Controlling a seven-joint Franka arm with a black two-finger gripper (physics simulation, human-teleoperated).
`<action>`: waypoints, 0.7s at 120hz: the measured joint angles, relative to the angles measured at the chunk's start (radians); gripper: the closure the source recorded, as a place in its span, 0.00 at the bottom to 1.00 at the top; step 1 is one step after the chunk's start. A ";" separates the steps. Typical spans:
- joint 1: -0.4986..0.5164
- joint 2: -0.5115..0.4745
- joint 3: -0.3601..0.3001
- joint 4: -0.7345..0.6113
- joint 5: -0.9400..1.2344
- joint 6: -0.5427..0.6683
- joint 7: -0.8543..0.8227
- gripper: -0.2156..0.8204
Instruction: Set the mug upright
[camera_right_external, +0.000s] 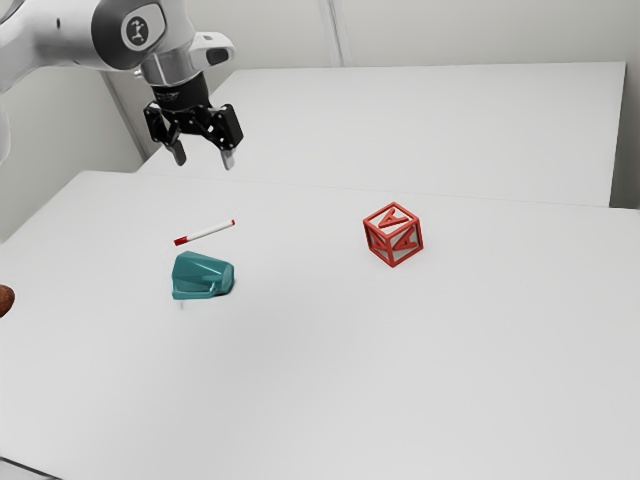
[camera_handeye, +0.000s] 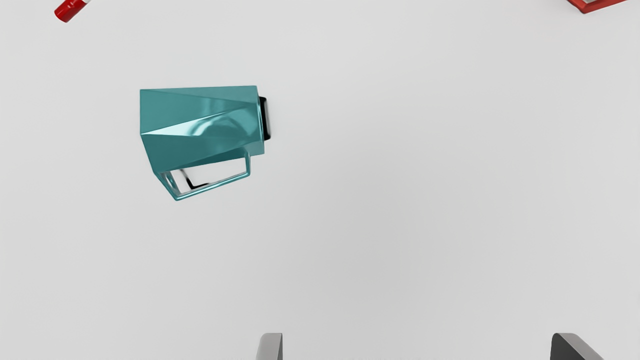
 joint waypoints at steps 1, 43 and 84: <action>0.000 0.000 0.000 0.000 0.000 0.000 0.000 0.23; -0.003 -0.082 0.010 -0.095 -0.001 0.003 0.002 0.23; 0.207 -0.145 0.011 -0.195 -0.022 0.038 0.036 0.23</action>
